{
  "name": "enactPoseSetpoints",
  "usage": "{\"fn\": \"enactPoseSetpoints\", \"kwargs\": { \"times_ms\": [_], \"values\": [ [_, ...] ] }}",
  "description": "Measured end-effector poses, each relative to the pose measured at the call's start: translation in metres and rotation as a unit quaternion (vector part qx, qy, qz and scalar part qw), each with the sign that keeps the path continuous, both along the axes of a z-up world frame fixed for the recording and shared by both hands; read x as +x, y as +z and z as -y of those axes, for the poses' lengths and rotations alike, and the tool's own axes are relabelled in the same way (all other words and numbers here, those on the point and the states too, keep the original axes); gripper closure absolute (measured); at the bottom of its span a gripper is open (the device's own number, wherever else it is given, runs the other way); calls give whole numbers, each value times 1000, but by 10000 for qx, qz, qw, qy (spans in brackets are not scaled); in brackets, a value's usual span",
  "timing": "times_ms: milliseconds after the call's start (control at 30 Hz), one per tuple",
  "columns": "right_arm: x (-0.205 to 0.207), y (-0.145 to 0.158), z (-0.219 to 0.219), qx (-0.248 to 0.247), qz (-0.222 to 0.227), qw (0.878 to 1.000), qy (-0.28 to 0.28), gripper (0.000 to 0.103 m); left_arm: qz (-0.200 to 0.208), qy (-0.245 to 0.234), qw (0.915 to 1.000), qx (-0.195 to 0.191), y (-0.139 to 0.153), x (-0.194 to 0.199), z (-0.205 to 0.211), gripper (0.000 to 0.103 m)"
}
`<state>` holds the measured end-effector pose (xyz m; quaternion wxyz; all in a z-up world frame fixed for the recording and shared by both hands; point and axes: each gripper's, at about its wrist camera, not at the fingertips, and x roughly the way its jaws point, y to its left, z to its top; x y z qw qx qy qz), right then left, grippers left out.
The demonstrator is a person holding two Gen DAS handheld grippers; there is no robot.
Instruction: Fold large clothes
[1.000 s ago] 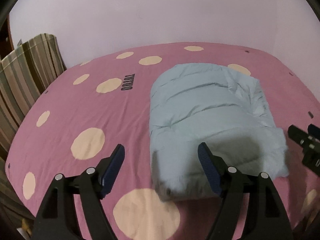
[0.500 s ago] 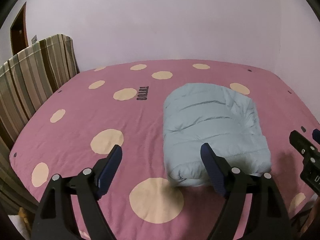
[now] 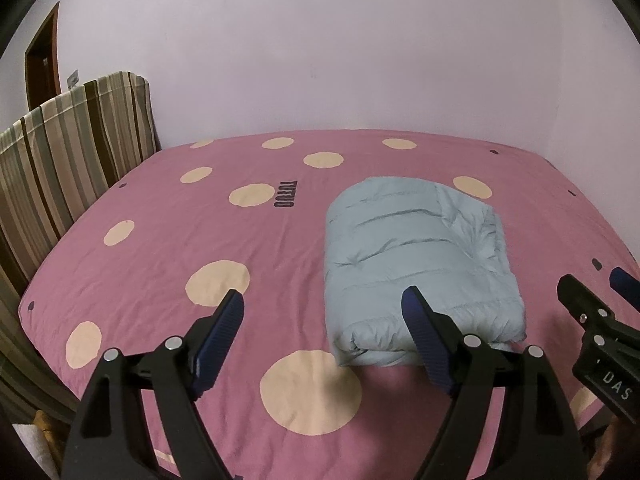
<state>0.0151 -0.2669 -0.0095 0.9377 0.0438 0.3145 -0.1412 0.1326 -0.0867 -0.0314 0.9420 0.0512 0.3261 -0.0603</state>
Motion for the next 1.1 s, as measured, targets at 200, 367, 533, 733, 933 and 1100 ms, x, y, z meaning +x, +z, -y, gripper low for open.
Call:
{"fn": "enactPoseSetpoints", "kwargs": {
  "times_ms": [200, 367, 533, 733, 933, 1100],
  "values": [
    [-1, 0, -1, 6, 22, 10000, 8, 16, -7, 5, 10000, -8, 1, -1, 0, 23],
    [-2, -1, -1, 29, 27, 10000, 2, 16, -2, -5, 10000, -6, 1, -1, 0, 23],
    [-2, -1, -1, 31, 33, 10000, -1, 16, 4, -12, 10000, -10, 2, -2, 0, 23],
    [-1, -1, -1, 7, 40, 10000, -10, 16, 11, -8, 10000, -29, 3, -3, 0, 23],
    [-1, -1, -2, -15, 45, 10000, -11, 13, -1, 4, 10000, -40, 3, -3, 2, 23],
    [-3, 1, -3, -50, 93, 9999, -5, 12, 24, 19, 10000, -36, 4, -3, 2, 23]
  ]
}}
